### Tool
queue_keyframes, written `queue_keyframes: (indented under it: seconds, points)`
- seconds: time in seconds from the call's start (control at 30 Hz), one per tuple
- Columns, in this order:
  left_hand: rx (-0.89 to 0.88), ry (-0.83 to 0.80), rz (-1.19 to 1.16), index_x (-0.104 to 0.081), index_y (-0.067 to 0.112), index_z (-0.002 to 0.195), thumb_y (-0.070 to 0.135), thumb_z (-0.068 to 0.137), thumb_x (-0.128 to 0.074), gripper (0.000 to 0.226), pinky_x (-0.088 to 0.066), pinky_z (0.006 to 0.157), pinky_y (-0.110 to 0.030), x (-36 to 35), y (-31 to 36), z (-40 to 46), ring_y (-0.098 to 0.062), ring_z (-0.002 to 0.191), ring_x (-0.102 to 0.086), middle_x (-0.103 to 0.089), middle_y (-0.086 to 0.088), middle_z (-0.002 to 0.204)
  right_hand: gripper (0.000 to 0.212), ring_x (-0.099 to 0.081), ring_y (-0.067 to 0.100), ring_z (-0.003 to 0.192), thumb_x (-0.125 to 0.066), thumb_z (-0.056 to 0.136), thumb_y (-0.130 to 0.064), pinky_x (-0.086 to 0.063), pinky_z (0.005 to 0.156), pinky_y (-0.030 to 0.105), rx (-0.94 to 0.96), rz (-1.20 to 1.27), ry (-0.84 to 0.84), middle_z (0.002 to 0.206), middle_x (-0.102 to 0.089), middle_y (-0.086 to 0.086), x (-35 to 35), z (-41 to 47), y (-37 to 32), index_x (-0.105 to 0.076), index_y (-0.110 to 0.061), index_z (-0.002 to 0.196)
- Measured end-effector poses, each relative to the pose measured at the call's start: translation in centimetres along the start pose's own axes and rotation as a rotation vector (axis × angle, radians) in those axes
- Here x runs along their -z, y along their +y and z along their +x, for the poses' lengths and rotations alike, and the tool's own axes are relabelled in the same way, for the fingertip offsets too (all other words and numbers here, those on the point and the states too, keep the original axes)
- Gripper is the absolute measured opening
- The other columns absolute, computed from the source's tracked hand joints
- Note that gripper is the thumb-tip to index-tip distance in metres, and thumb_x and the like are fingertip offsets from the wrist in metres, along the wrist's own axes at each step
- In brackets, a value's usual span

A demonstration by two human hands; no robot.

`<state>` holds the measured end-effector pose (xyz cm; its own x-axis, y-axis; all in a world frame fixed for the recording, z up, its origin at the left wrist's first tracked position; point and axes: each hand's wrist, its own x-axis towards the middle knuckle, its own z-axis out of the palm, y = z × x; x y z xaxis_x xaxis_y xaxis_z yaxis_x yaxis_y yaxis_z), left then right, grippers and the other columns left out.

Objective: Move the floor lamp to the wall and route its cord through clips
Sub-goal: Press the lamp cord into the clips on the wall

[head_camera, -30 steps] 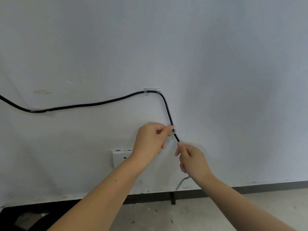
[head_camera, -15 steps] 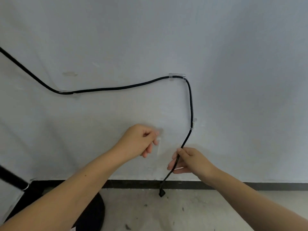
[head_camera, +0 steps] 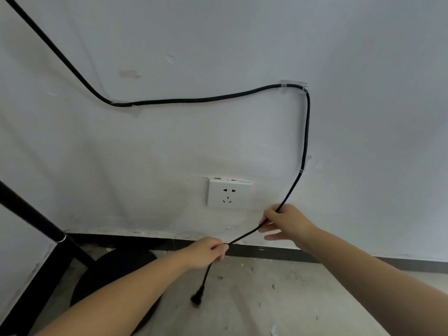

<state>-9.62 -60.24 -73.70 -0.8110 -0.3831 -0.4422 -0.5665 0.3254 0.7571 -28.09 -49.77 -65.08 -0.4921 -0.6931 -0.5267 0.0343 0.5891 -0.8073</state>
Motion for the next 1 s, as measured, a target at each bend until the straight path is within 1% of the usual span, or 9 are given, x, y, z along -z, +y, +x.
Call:
queue_keyframes:
  seconds: [0.1, 0.2, 0.3, 0.4, 0.5, 0.67, 0.73, 0.83, 1.0]
  points:
    - [0.101, 0.101, -0.050, -0.051, 0.020, 0.063, 0.031, 0.095, -0.043, 0.035, -0.042, 0.062, -0.016, 0.3, -2.0, 0.9, -0.009, 0.061, -0.053, -0.056, 0.003, 0.065, 0.022, -0.068, 0.017, 0.059, -0.050, 0.097, -0.018, -0.060, 0.053, 0.027, -0.134, -0.157, -0.082, 0.072, -0.066, 0.009, -2.0, 1.6, 1.5, -0.063, -0.004, 0.085]
    - [0.168, 0.271, 0.070, -0.055, 0.017, 0.065, 0.037, 0.093, -0.046, 0.035, -0.043, 0.068, -0.030, 0.7, -3.6, 2.3, -0.017, 0.068, -0.054, -0.057, -0.004, 0.071, 0.026, -0.064, 0.019, 0.050, -0.048, 0.097, -0.018, -0.059, 0.048, 0.027, -0.128, -0.197, 0.035, 0.065, -0.065, 0.010, -2.7, 3.6, 2.8, -0.063, 0.002, 0.090]
    - [0.204, 0.358, 0.103, -0.059, 0.011, 0.069, 0.043, 0.091, -0.046, 0.041, -0.048, 0.072, -0.036, 0.6, -4.3, 3.8, -0.027, 0.073, -0.059, -0.058, -0.009, 0.072, 0.028, -0.063, 0.020, 0.046, -0.052, 0.095, -0.020, -0.059, 0.045, 0.029, -0.133, -0.174, 0.116, 0.063, -0.064, 0.010, -2.4, 5.1, 3.6, -0.064, 0.001, 0.080]
    - [0.223, 0.330, 0.057, -0.065, 0.009, 0.065, 0.041, 0.089, -0.051, 0.042, -0.049, 0.071, -0.034, -0.8, -4.2, 5.3, -0.027, 0.072, -0.063, -0.065, -0.008, 0.068, 0.030, -0.065, 0.018, 0.040, -0.053, 0.095, -0.020, -0.056, 0.041, 0.027, -0.222, -0.062, 0.100, 0.059, -0.066, 0.011, -2.9, 5.6, 5.2, -0.064, -0.001, 0.075]
    - [0.262, 0.397, 0.002, -0.059, 0.017, 0.054, 0.040, 0.088, -0.053, 0.041, -0.042, 0.062, -0.028, -2.4, -3.8, 6.5, -0.022, 0.062, -0.057, -0.055, 0.000, 0.056, 0.030, -0.066, 0.018, 0.041, -0.054, 0.095, -0.019, -0.057, 0.041, 0.027, -0.260, 0.098, 0.066, 0.054, -0.067, 0.010, -3.3, 5.9, 6.2, -0.066, 0.000, 0.075]
    - [0.208, 0.580, -0.167, -0.065, 0.000, 0.064, 0.037, 0.086, -0.057, 0.045, -0.051, 0.066, -0.040, -3.1, -4.2, 7.8, -0.032, 0.063, -0.061, -0.065, -0.022, 0.065, 0.025, -0.066, 0.013, 0.041, -0.058, 0.093, -0.018, -0.056, 0.041, 0.024, -0.254, 0.287, 0.018, 0.052, -0.066, 0.006, -3.3, 6.4, 6.1, -0.064, 0.000, 0.077]
    - [0.148, 0.568, -0.227, -0.066, 0.003, 0.063, 0.034, 0.085, -0.060, 0.039, -0.050, 0.063, -0.039, -3.0, -4.4, 7.7, -0.027, 0.057, -0.058, -0.060, -0.013, 0.056, 0.023, -0.065, 0.013, 0.039, -0.056, 0.094, -0.013, -0.056, 0.040, 0.024, -0.256, 0.293, 0.026, 0.051, -0.065, 0.006, -3.0, 6.4, 6.1, -0.064, 0.001, 0.077]
    - [0.095, 0.510, -0.283, -0.058, 0.022, 0.049, 0.027, 0.084, -0.063, 0.035, -0.041, 0.056, -0.030, -2.6, -4.4, 7.4, -0.011, 0.047, -0.048, -0.050, 0.008, 0.045, 0.022, -0.065, 0.014, 0.038, -0.053, 0.094, -0.008, -0.056, 0.040, 0.024, -0.273, 0.290, 0.039, 0.057, -0.065, 0.010, -2.3, 6.1, 6.4, -0.064, 0.003, 0.079]
    - [0.064, 0.445, -0.355, -0.060, 0.017, 0.058, 0.021, 0.086, -0.061, 0.028, -0.037, 0.052, -0.024, -2.5, -3.5, 7.1, -0.010, 0.046, -0.045, -0.048, 0.004, 0.047, 0.022, -0.066, 0.015, 0.042, -0.052, 0.095, -0.008, -0.058, 0.044, 0.026, -0.261, 0.201, -0.009, 0.062, -0.065, 0.012, -1.1, 5.4, 6.3, -0.065, 0.006, 0.084]
